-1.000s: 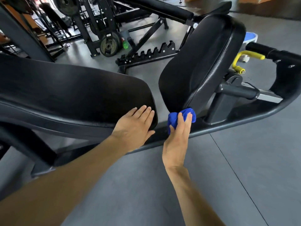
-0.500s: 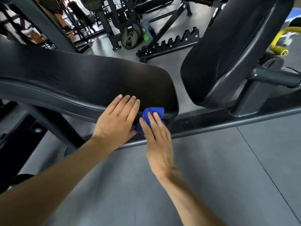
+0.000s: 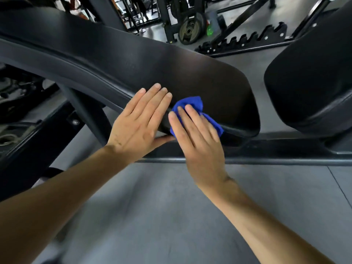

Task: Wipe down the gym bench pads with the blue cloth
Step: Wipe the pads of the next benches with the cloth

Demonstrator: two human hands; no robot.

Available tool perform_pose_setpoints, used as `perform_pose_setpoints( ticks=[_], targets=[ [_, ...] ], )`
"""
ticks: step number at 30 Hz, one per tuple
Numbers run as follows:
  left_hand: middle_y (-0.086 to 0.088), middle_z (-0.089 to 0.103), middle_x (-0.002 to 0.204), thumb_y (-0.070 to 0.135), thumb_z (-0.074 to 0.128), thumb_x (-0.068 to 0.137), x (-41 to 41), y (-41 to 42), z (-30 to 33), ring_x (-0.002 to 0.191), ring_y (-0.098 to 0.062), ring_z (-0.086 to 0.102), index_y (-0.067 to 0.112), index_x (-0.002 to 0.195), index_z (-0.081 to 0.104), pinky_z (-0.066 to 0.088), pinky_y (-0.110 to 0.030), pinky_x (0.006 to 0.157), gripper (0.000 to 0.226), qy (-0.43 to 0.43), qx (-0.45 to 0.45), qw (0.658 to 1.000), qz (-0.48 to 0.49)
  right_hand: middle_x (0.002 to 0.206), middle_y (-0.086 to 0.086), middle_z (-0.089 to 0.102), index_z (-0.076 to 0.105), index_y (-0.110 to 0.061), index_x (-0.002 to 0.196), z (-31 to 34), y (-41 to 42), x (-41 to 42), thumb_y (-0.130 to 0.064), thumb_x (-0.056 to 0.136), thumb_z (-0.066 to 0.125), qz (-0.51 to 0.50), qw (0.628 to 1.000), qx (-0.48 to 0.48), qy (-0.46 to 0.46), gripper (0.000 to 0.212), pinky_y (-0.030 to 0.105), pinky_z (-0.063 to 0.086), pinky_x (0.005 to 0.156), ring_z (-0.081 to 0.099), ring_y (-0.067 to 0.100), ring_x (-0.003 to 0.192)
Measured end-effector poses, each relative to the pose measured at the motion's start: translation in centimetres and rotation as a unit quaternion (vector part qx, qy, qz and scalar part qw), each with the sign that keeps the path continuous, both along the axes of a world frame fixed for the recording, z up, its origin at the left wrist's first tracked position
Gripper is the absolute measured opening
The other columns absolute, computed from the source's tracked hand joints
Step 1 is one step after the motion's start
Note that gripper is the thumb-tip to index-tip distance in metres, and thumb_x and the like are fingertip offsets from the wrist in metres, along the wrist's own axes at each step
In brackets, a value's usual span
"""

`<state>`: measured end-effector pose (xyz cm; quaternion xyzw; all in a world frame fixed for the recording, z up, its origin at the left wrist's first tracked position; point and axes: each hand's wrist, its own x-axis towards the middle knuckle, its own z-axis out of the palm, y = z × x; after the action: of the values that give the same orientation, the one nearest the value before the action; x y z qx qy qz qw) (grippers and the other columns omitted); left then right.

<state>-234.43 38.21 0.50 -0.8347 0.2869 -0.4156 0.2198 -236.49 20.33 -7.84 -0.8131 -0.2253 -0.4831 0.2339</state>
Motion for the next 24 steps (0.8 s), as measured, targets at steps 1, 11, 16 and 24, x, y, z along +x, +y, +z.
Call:
perform_pose_setpoints(
  ticks=[1, 11, 16, 24],
  targets=[
    [-0.021, 0.046, 0.153, 0.065, 0.057, 0.097, 0.1, 0.4, 0.1, 0.148, -0.035, 0.037, -0.007, 0.148, 0.044, 0.033, -0.052, 0.120, 0.089, -0.009, -0.015, 1.000, -0.004, 0.151, 0.010, 0.048, 0.041, -0.009, 0.149, 0.2, 0.2, 0.3, -0.008, 0.108, 0.041, -0.002, 1.000, -0.004, -0.007, 0.041, 0.042, 0.040, 0.113, 0.040, 0.026, 0.144],
    [-0.023, 0.038, 0.157, 0.063, 0.062, 0.095, 1.0, 4.8, 0.7, 0.150, -0.039, 0.032, -0.008, 0.150, 0.038, 0.033, -0.055, 0.119, 0.094, -0.016, -0.048, 0.998, -0.026, 0.151, 0.009, 0.047, 0.051, -0.010, 0.146, -0.9, -0.9, 0.1, -0.003, 0.108, 0.034, -0.013, 0.999, -0.043, -0.025, 0.042, 0.042, 0.035, 0.117, 0.039, 0.028, 0.145],
    [-0.025, 0.034, 0.159, 0.061, 0.059, 0.098, 1.2, 7.0, 2.3, 0.151, -0.038, 0.029, -0.010, 0.151, 0.035, 0.030, -0.054, 0.121, 0.092, 0.004, -0.079, 0.996, -0.032, 0.151, 0.008, 0.049, 0.055, -0.008, 0.142, 3.9, 4.6, 1.7, -0.006, 0.105, 0.049, 0.017, 0.997, -0.055, -0.042, 0.038, 0.043, 0.041, 0.113, 0.041, 0.026, 0.144],
    [-0.019, 0.023, 0.166, 0.056, 0.057, 0.100, 1.8, 13.7, 5.8, 0.155, -0.034, 0.018, -0.002, 0.158, 0.023, 0.025, -0.052, 0.124, 0.090, 0.032, -0.026, 0.999, 0.007, 0.160, 0.011, 0.034, 0.038, -0.010, 0.150, 3.1, 0.6, -1.1, 0.017, 0.089, 0.045, -0.062, 0.983, -0.148, 0.087, 0.067, 0.045, 0.031, 0.119, 0.022, 0.032, 0.152]
  ],
)
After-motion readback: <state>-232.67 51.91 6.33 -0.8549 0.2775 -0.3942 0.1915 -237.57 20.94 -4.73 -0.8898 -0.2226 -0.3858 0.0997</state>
